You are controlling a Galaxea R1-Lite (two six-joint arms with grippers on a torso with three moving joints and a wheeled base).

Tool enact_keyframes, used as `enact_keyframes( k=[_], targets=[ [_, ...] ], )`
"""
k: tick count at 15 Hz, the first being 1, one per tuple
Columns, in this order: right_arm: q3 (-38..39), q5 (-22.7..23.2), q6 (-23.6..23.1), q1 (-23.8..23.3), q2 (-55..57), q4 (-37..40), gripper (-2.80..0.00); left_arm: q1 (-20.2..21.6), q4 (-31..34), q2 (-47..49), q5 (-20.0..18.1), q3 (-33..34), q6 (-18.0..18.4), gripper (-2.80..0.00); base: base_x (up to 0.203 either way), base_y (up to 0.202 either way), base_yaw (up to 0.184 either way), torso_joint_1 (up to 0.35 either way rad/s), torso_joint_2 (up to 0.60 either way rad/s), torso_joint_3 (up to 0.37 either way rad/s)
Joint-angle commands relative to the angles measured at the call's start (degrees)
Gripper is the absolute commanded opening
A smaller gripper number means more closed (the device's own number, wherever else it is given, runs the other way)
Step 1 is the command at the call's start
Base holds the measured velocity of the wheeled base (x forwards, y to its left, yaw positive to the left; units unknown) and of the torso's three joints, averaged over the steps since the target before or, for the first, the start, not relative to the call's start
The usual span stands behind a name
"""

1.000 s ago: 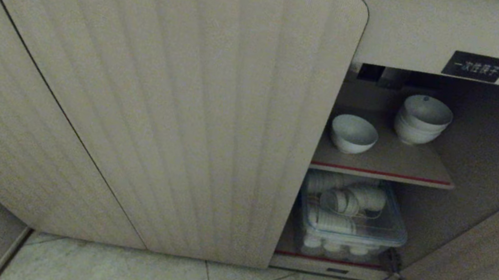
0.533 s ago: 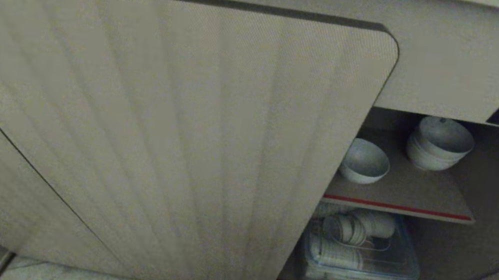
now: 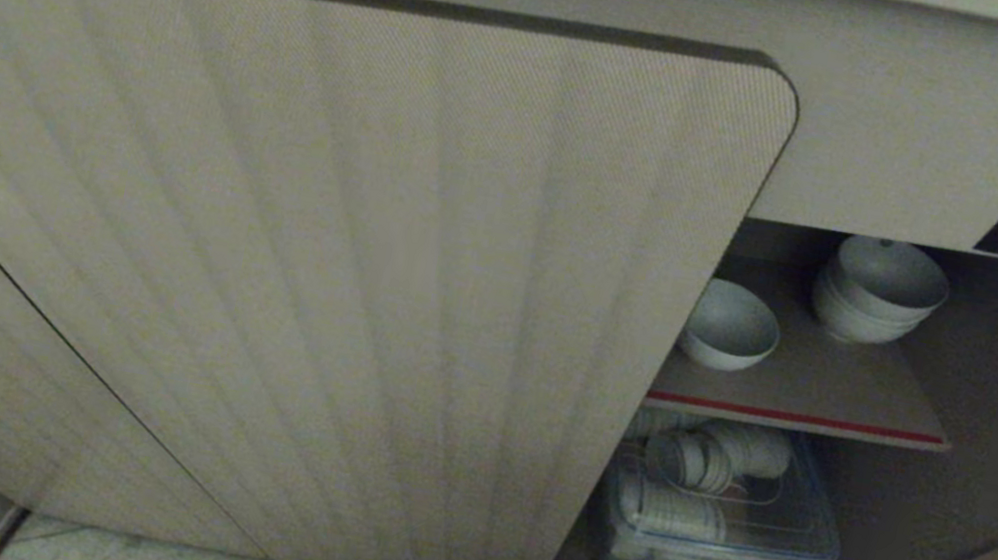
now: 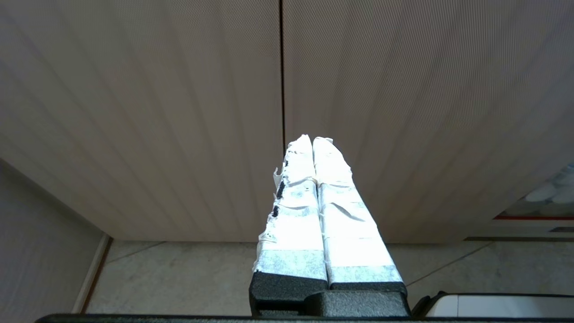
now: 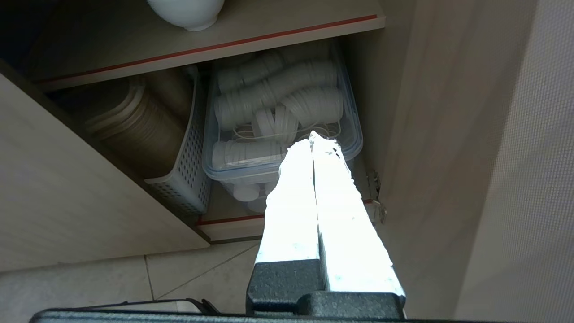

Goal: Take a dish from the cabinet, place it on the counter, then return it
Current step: Take the bowl from the cabinet

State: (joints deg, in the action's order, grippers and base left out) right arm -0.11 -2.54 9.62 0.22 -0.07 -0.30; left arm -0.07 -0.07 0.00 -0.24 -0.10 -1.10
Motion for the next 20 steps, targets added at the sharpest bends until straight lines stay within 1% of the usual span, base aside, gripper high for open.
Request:
enact_keyframes(
  k=[1,15,17,20],
  targets=[
    [0.0,0.0,0.0,0.0,0.1,0.0,-2.8,0.0,0.0,0.0,0.0,0.0,0.0,-2.8,0.0,0.0,0.0,0.0,0.0,0.0],
    [0.0,0.0,-0.3,0.0,0.1,0.0,-2.8,0.1,0.0,0.0,0.0,0.0,0.0,-2.8,0.0,0.0,0.0,0.0,0.0,0.0],
    [0.0,0.1,-1.3,0.0,0.1,0.1,-2.8,0.0,0.0,0.0,0.0,0.0,0.0,-2.8,0.0,0.0,0.0,0.0,0.0,0.0],
    [0.0,1.7,-5.1,0.0,0.1,-0.2,-2.8,0.1,0.0,0.0,0.0,0.0,0.0,-2.8,0.0,0.0,0.0,0.0,0.0,0.0]
  ],
)
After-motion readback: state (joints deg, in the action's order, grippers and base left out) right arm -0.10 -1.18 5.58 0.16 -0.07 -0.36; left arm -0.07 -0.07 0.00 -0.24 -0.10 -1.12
